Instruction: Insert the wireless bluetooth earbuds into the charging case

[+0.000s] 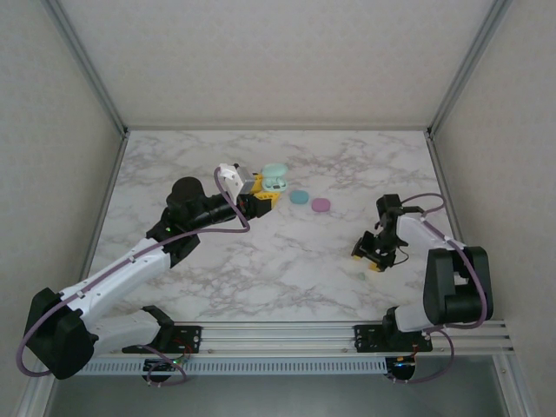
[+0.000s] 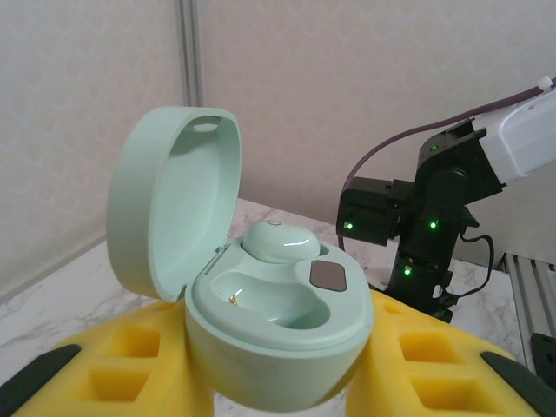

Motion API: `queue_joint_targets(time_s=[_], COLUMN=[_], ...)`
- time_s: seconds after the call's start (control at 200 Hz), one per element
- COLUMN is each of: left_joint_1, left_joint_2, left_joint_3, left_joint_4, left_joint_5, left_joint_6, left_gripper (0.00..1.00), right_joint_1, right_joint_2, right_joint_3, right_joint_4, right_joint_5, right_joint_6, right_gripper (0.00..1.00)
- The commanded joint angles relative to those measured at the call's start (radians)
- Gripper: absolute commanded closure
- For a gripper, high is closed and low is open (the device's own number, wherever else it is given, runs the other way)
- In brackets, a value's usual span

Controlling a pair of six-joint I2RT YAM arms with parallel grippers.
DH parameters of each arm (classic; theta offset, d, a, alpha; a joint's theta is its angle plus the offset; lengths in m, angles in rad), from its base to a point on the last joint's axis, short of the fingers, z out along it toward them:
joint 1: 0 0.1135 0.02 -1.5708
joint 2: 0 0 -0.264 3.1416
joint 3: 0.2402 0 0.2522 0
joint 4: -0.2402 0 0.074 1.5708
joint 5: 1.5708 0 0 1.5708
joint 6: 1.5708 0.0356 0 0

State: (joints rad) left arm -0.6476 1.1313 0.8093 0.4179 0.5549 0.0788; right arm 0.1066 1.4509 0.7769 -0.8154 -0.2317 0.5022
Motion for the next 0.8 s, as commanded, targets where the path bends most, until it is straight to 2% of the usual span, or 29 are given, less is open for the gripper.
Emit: queue_joint_targets(time_s=[0.0, 0.641, 0.796], left_joint_1=[-0.011, -0.011, -0.01], left_joint_2=[-0.012, 0.002, 0.007], left_joint_3=[0.001, 0.005, 0.006], left_joint_4=[0.028, 0.03, 0.03], left_joint_5=[-0.006, 0.002, 0.002], left_joint_6=[0.0, -0.002, -0.004], left_gripper=[0.79, 0.79, 0.79], right_joint_1=[0.023, 0.09, 0.095], right_joint_2=[0.006, -0.01, -0.002], right_joint_3=[-0.014, -0.056, -0.044], right_joint_4=[-0.02, -0.049, -0.05], right_joint_5=[0.0, 0.041, 0.075], right_joint_6=[0.013, 0.065, 0.064], right_gripper=[0.51, 0.51, 0.56])
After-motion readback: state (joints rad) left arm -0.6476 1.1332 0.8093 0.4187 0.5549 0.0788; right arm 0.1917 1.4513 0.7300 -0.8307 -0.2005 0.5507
